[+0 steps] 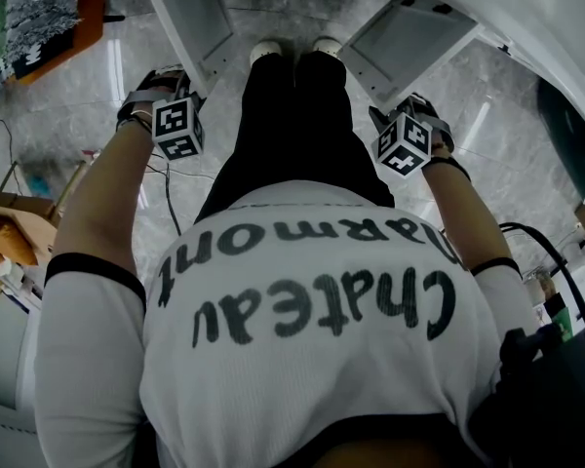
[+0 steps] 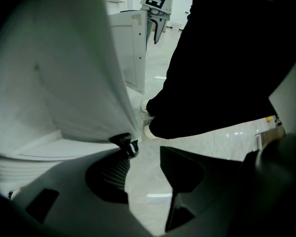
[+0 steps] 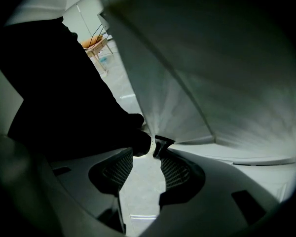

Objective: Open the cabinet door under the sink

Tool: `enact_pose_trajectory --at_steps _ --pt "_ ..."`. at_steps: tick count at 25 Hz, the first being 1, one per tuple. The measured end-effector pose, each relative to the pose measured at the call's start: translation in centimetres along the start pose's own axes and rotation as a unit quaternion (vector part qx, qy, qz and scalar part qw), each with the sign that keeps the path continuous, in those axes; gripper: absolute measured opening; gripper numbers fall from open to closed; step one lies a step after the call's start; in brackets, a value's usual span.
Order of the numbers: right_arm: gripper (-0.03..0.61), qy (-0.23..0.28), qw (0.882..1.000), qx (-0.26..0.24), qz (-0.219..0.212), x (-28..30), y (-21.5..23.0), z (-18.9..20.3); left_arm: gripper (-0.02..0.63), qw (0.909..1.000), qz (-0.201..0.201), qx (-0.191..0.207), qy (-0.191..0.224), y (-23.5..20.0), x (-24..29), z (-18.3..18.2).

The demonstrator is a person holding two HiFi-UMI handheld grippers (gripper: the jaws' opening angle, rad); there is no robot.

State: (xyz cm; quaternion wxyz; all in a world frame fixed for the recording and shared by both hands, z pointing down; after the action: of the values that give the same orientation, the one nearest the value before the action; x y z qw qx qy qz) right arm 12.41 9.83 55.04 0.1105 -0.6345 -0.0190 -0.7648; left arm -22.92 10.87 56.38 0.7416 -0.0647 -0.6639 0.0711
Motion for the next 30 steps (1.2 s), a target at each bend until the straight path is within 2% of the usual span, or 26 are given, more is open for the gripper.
enact_pose_trajectory --at_steps 16,23,30 --pt "0.170 -0.005 1.000 -0.010 -0.001 -0.5 -0.3 1.0 0.172 0.9993 0.013 0.027 -0.022 1.0 -0.5 4.1" --pt "0.170 -0.011 1.000 -0.021 0.003 -0.6 -0.5 2.5 0.172 0.9988 0.015 0.039 -0.025 1.0 -0.9 4.7" --pt "0.173 -0.013 0.999 -0.037 -0.001 -1.0 -0.6 3.9 0.172 0.9988 0.012 0.034 -0.034 1.1 -0.8 5.8"
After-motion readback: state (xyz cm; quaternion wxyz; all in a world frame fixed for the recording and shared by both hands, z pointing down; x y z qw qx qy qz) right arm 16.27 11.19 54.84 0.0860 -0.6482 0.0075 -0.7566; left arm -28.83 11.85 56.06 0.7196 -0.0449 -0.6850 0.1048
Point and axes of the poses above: the fingertips, and each gripper's own axes: x forward along the fingers, y to its right, z out of its underside, the point moved 6 cm from there along -x, backward along the fingers, and after that the axes turned 11 degrees about z, right-handed, at the moved point
